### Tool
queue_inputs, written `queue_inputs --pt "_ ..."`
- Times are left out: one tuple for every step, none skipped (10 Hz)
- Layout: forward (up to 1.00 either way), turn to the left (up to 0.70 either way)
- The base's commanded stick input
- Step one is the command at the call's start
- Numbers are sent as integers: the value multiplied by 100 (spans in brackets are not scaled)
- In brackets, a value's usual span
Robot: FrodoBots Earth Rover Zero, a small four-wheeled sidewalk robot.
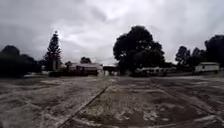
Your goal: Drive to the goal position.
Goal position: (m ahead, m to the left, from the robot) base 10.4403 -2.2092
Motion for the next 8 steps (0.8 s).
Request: queue_inputs --pt "50 0" --pt "50 0" --pt "50 0" --pt "50 0" --pt "50 0" --pt "50 0" --pt "50 0" --pt "50 -3"
